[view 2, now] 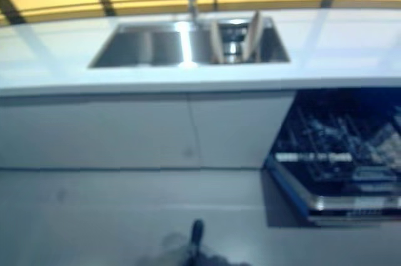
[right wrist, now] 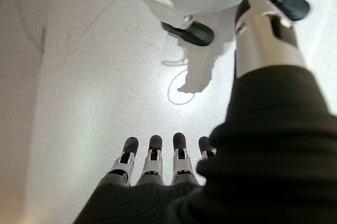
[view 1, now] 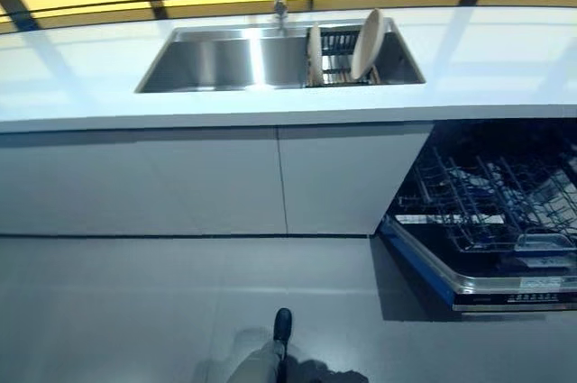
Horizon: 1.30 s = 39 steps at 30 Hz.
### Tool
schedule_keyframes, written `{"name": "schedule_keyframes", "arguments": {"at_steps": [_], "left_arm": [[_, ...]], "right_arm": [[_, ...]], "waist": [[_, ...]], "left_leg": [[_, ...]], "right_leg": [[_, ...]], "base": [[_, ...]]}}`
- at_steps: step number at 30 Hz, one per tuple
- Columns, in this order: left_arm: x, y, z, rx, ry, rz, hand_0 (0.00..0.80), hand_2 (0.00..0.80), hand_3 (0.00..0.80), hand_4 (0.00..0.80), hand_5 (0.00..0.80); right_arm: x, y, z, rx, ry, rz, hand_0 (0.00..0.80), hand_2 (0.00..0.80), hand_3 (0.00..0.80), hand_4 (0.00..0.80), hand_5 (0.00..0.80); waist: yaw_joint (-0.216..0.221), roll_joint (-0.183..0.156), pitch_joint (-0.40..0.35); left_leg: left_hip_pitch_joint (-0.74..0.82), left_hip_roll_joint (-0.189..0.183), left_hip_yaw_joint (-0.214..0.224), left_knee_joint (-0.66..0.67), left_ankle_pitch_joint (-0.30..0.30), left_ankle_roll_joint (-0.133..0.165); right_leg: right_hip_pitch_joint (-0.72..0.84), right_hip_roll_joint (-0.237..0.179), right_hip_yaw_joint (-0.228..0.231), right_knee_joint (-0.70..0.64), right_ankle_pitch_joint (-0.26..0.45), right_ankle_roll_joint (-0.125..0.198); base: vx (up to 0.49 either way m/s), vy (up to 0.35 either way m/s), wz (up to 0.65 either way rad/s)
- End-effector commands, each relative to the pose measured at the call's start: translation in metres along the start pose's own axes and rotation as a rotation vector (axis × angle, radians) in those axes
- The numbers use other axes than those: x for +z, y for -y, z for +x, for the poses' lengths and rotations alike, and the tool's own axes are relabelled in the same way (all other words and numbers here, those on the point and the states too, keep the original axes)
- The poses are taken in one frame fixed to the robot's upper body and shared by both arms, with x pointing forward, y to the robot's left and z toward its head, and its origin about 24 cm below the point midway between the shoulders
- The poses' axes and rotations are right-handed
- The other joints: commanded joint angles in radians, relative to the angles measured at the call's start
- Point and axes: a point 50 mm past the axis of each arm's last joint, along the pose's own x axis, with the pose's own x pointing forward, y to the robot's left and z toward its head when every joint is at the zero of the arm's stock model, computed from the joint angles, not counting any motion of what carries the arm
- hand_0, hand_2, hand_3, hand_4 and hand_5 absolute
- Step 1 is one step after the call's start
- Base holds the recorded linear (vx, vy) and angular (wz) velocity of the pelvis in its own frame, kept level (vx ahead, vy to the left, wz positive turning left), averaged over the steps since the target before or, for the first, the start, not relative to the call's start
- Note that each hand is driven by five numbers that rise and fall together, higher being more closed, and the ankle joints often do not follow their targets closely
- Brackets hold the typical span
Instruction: Take plates into dishwasher
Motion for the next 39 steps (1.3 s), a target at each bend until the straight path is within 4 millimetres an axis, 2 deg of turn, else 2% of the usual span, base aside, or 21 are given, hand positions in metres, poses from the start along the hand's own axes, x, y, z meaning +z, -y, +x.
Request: {"name": "schedule_keyframes", "arguments": {"at_steps": [1, 5, 10, 14, 17, 18, 19, 20, 21, 22, 23, 24, 25, 26, 27, 28, 29, 30, 31, 33, 39], "left_arm": [[0.002, -0.012, -0.001, 0.027, 0.035, -0.004, 0.000, 0.000, 0.000, 0.000, 0.000], [0.020, -0.005, -0.001, -0.008, 0.079, 0.036, 0.000, 0.000, 0.000, 0.000, 0.000], [0.023, 0.004, -0.001, -0.043, 0.080, 0.078, 0.000, 0.000, 0.000, 0.000, 0.000], [0.019, 0.001, -0.001, -0.022, 0.066, 0.080, 0.000, 0.000, 0.000, 0.000, 0.000], [0.025, -0.005, -0.001, 0.003, 0.061, 0.079, 0.000, 0.000, 0.000, 0.000, 0.000], [0.028, -0.008, -0.001, 0.007, 0.061, 0.102, 0.000, 0.000, 0.000, 0.000, 0.000], [0.031, -0.011, -0.001, 0.010, 0.065, 0.133, 0.000, 0.000, 0.000, 0.000, 0.000], [0.032, -0.011, -0.001, 0.014, 0.071, 0.158, 0.000, 0.000, 0.000, 0.000, 0.000], [0.033, -0.012, -0.001, 0.014, 0.074, 0.172, 0.000, 0.000, 0.000, 0.000, 0.000], [0.034, -0.014, -0.002, 0.013, 0.081, 0.196, 0.000, 0.000, 0.000, 0.000, 0.000], [0.035, -0.014, -0.002, 0.016, 0.084, 0.203, 0.000, 0.000, 0.000, 0.000, 0.000], [0.039, -0.015, -0.002, 0.026, 0.093, 0.206, 0.000, 0.000, 0.000, 0.000, 0.000], [0.040, -0.016, -0.002, 0.027, 0.094, 0.207, 0.000, 0.000, 0.000, 0.000, 0.000], [0.044, -0.018, -0.002, 0.033, 0.094, 0.220, 0.000, 0.000, 0.000, 0.000, 0.000], [0.045, -0.019, -0.002, 0.036, 0.091, 0.223, 0.000, 0.000, 0.000, 0.000, 0.000], [0.045, -0.020, -0.002, 0.034, 0.086, 0.215, 0.000, 0.000, 0.000, 0.000, 0.000], [0.045, -0.020, -0.002, 0.031, 0.083, 0.207, 0.000, 0.000, 0.000, 0.000, 0.000], [0.043, -0.021, -0.002, 0.024, 0.076, 0.199, 0.000, 0.000, 0.000, 0.000, 0.000], [0.040, -0.022, -0.002, 0.024, 0.065, 0.191, 0.000, 0.000, 0.000, 0.000, 0.000], [0.030, -0.017, -0.001, 0.005, 0.041, 0.182, 0.000, 0.000, 0.000, 0.000, 0.000], [0.013, -0.006, 0.000, -0.045, 0.011, 0.240, 0.000, 0.000, 0.000, 0.000, 0.000]], "right_arm": [[-0.019, -0.006, 0.001, 0.025, -0.041, -0.050, 0.000, 0.000, 0.000, 0.000, 0.000], [-0.009, -0.004, 0.001, 0.006, -0.001, -0.082, 0.000, 0.000, 0.000, 0.000, 0.000], [0.004, -0.005, -0.001, -0.007, 0.032, -0.065, 0.000, 0.000, 0.000, 0.000, 0.000], [0.006, 0.000, -0.001, -0.025, 0.036, -0.023, 0.000, 0.000, 0.000, 0.000, 0.000], [0.004, 0.003, 0.000, -0.030, 0.018, 0.022, 0.000, 0.000, 0.000, 0.000, 0.000], [0.001, 0.002, 0.000, -0.032, 0.006, 0.049, 0.000, 0.000, 0.000, 0.000, 0.000], [0.000, 0.001, 0.000, -0.036, -0.004, 0.072, 0.000, 0.000, 0.000, 0.000, 0.000], [-0.002, 0.002, 0.000, -0.045, -0.008, 0.079, 0.000, 0.000, 0.000, 0.000, 0.000], [-0.003, 0.004, 0.000, -0.051, -0.010, 0.078, 0.000, 0.000, 0.000, 0.000, 0.000], [-0.005, 0.008, 0.000, -0.067, -0.006, 0.077, 0.000, 0.000, 0.000, 0.000, 0.000], [-0.005, 0.009, 0.000, -0.070, -0.006, 0.081, 0.000, 0.000, 0.000, 0.000, 0.000], [-0.006, 0.011, 0.000, -0.068, -0.005, 0.090, 0.000, 0.000, 0.000, 0.000, 0.000], [-0.006, 0.011, 0.000, -0.068, -0.005, 0.091, 0.000, 0.000, 0.000, 0.000, 0.000], [-0.005, 0.011, 0.000, -0.064, -0.006, 0.089, 0.000, 0.000, 0.000, 0.000, 0.000], [-0.006, 0.010, 0.000, -0.058, -0.010, 0.088, 0.000, 0.000, 0.000, 0.000, 0.000], [-0.007, 0.010, 0.001, -0.059, -0.013, 0.089, 0.000, 0.000, 0.000, 0.000, 0.000], [-0.007, 0.010, 0.001, -0.060, -0.012, 0.088, 0.000, 0.000, 0.000, 0.000, 0.000], [-0.008, 0.011, 0.001, -0.062, -0.015, 0.087, 0.000, 0.000, 0.000, 0.000, 0.000], [-0.008, 0.011, 0.001, -0.060, -0.025, 0.073, 0.000, 0.000, 0.000, 0.000, 0.000], [-0.009, 0.008, 0.001, -0.063, -0.032, 0.042, 0.000, 0.000, 0.000, 0.000, 0.000], [-0.003, 0.010, 0.001, -0.070, 0.002, -0.023, 0.000, 0.000, 0.000, 0.000, 0.000]], "waist": [[0.027, -0.025, -0.068], [0.035, -0.019, -0.088], [0.048, -0.027, -0.113], [0.048, -0.032, -0.127], [0.048, -0.035, -0.141], [0.044, -0.041, -0.155], [0.043, -0.045, -0.167], [0.033, -0.043, -0.172], [0.022, -0.039, -0.167], [0.002, -0.027, -0.145], [0.000, -0.017, -0.133], [-0.005, 0.009, -0.114], [-0.006, 0.013, -0.113], [0.001, 0.035, -0.107], [0.006, 0.039, -0.108], [0.004, 0.040, -0.107], [0.003, 0.040, -0.109], [-0.003, 0.037, -0.110], [-0.002, 0.029, -0.119], [0.000, 0.021, -0.140], [0.005, 0.011, -0.166]], "left_leg": [[-0.038, -0.018, 0.060, 0.098, -0.102, 0.051], [-0.095, -0.014, 0.067, 0.128, -0.096, 0.050], [-0.123, -0.016, 0.065, 0.132, -0.114, 0.057], [-0.141, -0.023, 0.072, 0.219, -0.179, 0.081], [-0.124, -0.026, 0.084, 0.254, -0.222, 0.099], [-0.089, -0.048, 0.077, 0.225, -0.229, 0.119], [-0.023, -0.080, 0.062, 0.154, -0.217, 0.139], [0.020, -0.102, 0.051, 0.104, -0.211, 0.160], [0.043, -0.109, 0.052, 0.085, -0.210, 0.168], [0.080, -0.108, 0.071, 0.064, -0.201, 0.173], [0.094, -0.098, 0.075, 0.057, -0.195, 0.170], [0.117, -0.069, 0.066, 0.043, -0.170, 0.153], [0.119, -0.064, 0.065, 0.041, -0.165, 0.150], [0.140, -0.033, 0.061, 0.037, -0.163, 0.137], [0.149, -0.026, 0.062, 0.036, -0.168, 0.132], [0.156, -0.031, 0.054, 0.047, -0.180, 0.132], [0.154, -0.034, 0.051, 0.055, -0.186, 0.134], [0.160, -0.035, 0.044, 0.080, -0.217, 0.145], [0.164, -0.037, 0.043, 0.105, -0.249, 0.151], [0.189, -0.032, 0.033, 0.125, -0.265, 0.145], [0.271, -0.012, 0.027, 0.021, -0.253, 0.126]], "right_leg": [[-0.021, -0.110, -0.052, 0.209, -0.089, 0.097], [-0.026, -0.114, -0.061, 0.160, -0.084, 0.091], [-0.009, -0.124, -0.062, 0.078, -0.051, 0.112], [0.004, -0.143, -0.051, 0.084, -0.047, 0.128], [0.012, -0.172, -0.079, 0.148, -0.055, 0.149], [0.007, -0.196, -0.098, 0.240, -0.004, 0.170], [-0.051, -0.248, -0.102, 0.421, 0.127, 0.194], [-0.174, -0.299, -0.077, 0.654, 0.202, 0.201], [-0.271, -0.303, -0.046, 0.775, 0.219, 0.202], [-0.459, -0.276, 0.009, 0.922, 0.217, 0.183], [-0.499, -0.256, 0.013, 0.908, 0.192, 0.172], [-0.520, -0.216, -0.016, 0.767, 0.107, 0.144], [-0.519, -0.210, -0.022, 0.737, 0.093, 0.139], [-0.453, -0.176, -0.057, 0.492, 0.092, 0.131], [-0.430, -0.155, -0.048, 0.263, 0.177, 0.154], [-0.438, -0.134, -0.004, 0.130, 0.235, 0.170], [-0.445, -0.127, 0.014, 0.098, 0.247, 0.174], [-0.446, -0.117, 0.034, 0.113, 0.230, 0.170], [-0.407, -0.117, 0.014, 0.106, 0.197, 0.168], [-0.349, -0.110, 0.015, 0.101, 0.180, 0.164], [-0.263, -0.111, 0.002, 0.011, 0.176, 0.162]], "base": [[0.281, 0.059, -0.20], [0.142, 0.027, -0.17], [0.174, 0.016, -0.04], [0.208, 0.062, -0.07], [0.272, 0.103, 0.01], [0.354, 0.182, 0.07], [0.383, 0.280, 0.10], [0.232, 0.274, 0.03], [0.056, 0.256, -0.20], [-0.004, 0.158, -0.18], [0.034, 0.072, 0.03], [0.070, -0.026, 0.27], [0.166, -0.138, 0.33], [0.203, -0.211, 0.25], [0.255, -0.281, 0.18], [0.179, -0.217, -0.07], [0.179, -0.173, -0.15], [0.248, -0.184, -0.10], [0.380, -0.244, 0.11], [0.377, -0.207, 0.26], [0.214, -0.067, 0.23]]}}
